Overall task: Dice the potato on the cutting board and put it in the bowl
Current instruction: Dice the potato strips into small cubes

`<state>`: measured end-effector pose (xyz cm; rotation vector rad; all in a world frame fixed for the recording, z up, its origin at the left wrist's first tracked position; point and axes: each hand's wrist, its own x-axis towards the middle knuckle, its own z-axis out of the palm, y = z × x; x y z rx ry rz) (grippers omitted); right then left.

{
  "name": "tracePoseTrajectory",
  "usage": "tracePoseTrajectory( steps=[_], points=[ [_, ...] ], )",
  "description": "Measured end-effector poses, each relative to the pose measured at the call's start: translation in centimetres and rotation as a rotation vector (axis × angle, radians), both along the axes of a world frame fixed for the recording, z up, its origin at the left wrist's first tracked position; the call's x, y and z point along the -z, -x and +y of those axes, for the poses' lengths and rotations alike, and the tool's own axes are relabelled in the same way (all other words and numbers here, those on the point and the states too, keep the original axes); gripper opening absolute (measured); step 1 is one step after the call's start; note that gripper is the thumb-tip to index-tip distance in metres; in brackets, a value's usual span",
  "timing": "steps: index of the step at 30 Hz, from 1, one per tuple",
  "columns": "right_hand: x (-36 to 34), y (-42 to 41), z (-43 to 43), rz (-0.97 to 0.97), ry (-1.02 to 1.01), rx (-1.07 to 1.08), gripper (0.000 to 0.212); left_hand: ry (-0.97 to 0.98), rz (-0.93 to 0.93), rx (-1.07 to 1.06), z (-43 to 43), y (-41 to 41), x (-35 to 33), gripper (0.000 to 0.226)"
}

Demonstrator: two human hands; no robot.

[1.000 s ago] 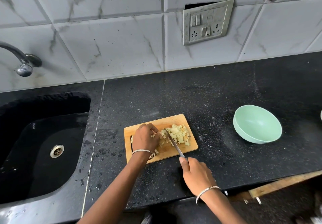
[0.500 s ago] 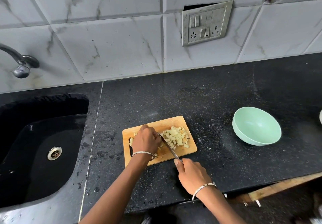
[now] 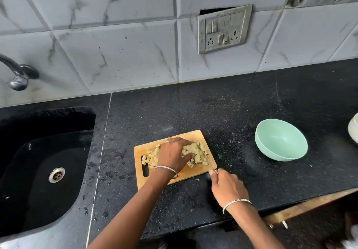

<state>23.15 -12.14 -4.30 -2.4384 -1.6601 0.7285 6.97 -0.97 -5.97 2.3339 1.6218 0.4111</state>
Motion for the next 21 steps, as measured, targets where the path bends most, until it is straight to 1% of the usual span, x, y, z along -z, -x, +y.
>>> tracePoseTrajectory(
  steps=[3, 5, 7, 9, 11, 16, 19, 21],
  points=[
    [0.8, 0.7, -0.2, 0.168, 0.019, 0.006, 0.038, 0.005, 0.011, -0.021, -0.2, -0.8, 0.1, 0.033],
    [0.6, 0.6, -0.1, 0.241, 0.017, 0.007, 0.043, 0.013, -0.055, -0.047, -0.4, -0.7, 0.1, 0.025],
    [0.2, 0.2, -0.1, 0.275, 0.005, -0.002, 0.046, 0.018, -0.13, -0.093, -0.5, -0.1, 0.3, 0.015],
    [-0.1, -0.3, 0.0, 0.277, -0.027, 0.009, 0.047, 0.015, -0.186, -0.137, -0.4, 0.7, 0.4, 0.011],
    [-0.3, -0.5, 0.0, 0.267, -0.047, 0.012, 0.048, 0.015, -0.209, -0.153, -0.3, 1.5, 0.2, 0.016],
    [0.0, -0.5, 0.4, 0.261, -0.009, -0.057, 0.049, -0.001, -0.164, -0.144, -0.3, 2.2, -0.7, 0.043],
    [-0.4, -0.5, 0.6, 0.279, -0.018, -0.108, 0.05, -0.047, -0.151, -0.07, -0.4, 1.9, -1.5, 0.046],
    [-0.9, -0.5, 0.6, 0.298, -0.024, -0.135, 0.047, -0.094, -0.103, 0.051, -0.4, 1.6, -1.9, 0.038]
  ],
)
